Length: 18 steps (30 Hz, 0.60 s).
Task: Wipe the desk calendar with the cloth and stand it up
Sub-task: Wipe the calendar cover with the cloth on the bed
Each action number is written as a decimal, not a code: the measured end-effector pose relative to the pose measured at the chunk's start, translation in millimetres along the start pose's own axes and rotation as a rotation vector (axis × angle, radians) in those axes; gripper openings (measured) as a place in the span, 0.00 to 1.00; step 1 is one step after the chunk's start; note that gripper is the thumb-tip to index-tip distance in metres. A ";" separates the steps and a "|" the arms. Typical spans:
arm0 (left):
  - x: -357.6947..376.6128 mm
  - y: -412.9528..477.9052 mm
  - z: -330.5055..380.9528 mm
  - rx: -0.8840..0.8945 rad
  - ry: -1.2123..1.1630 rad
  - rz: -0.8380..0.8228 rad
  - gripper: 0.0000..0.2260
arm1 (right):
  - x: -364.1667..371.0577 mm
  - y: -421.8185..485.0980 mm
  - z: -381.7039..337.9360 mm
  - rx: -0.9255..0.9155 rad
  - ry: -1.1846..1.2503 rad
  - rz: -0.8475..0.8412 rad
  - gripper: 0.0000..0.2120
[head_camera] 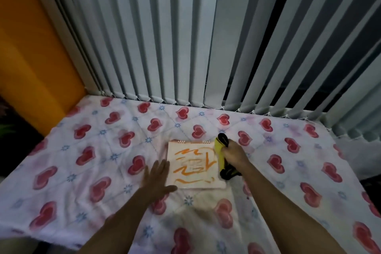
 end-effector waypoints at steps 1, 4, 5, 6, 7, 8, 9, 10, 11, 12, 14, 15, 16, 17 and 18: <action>1.8 2.0 -2.9 -0.014 0.039 -0.011 0.50 | 5.4 6.8 -4.9 -0.001 -0.078 0.022 0.08; 3.6 6.7 -7.4 -0.017 0.085 -0.021 0.61 | 28.0 17.8 -14.6 0.001 -0.266 0.089 0.11; 4.3 8.3 -8.2 -0.015 0.082 -0.016 0.63 | 37.0 20.4 -15.5 -0.001 -0.298 0.100 0.13; 3.8 9.4 -9.1 -0.016 0.072 -0.007 0.63 | 47.3 22.3 -14.3 0.006 -0.332 0.092 0.15; 2.7 10.7 -10.9 -0.013 0.059 0.002 0.62 | 58.2 24.7 -11.1 0.020 -0.385 0.060 0.19; 0.4 10.9 -12.4 -0.011 0.048 0.010 0.60 | 69.1 26.5 -6.8 0.027 -0.458 0.020 0.24; -1.8 10.6 -14.1 -0.008 0.049 0.022 0.56 | 78.8 27.3 -2.3 0.014 -0.532 -0.008 0.29; -2.6 11.6 -16.6 -0.005 0.058 0.033 0.51 | 87.1 28.8 2.6 -0.013 -0.579 -0.014 0.31; -3.3 12.6 -18.8 -0.003 0.064 0.037 0.47 | 92.9 30.3 7.5 -0.040 -0.598 0.001 0.32; -4.2 14.2 -20.9 0.000 0.069 0.029 0.46 | 96.5 31.4 12.0 -0.060 -0.594 0.022 0.33; -7.6 18.6 -23.4 0.021 0.098 -0.007 0.48 | 98.6 31.4 17.3 -0.069 -0.540 0.055 0.33; -9.5 20.9 -24.3 0.041 0.118 -0.031 0.49 | 99.3 32.0 18.6 -0.063 -0.509 0.067 0.33; -11.4 22.4 -24.8 0.058 0.135 -0.051 0.50 | 99.7 33.3 19.7 -0.056 -0.485 0.079 0.34; -12.2 23.6 -25.8 0.073 0.147 -0.058 0.50 | 100.0 35.4 20.4 -0.048 -0.473 0.089 0.33; -12.3 24.6 -26.7 0.084 0.159 -0.050 0.51 | 100.2 37.7 19.9 -0.041 -0.476 0.091 0.33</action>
Point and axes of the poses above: each hand's wrist, its own y-axis towards the middle knuckle, its own x-axis out of the palm, z = x × y, the point moved 3 cm from there along y, towards the middle knuckle, and after that the axes turned 13 degrees about -z, right-handed, at the moved point
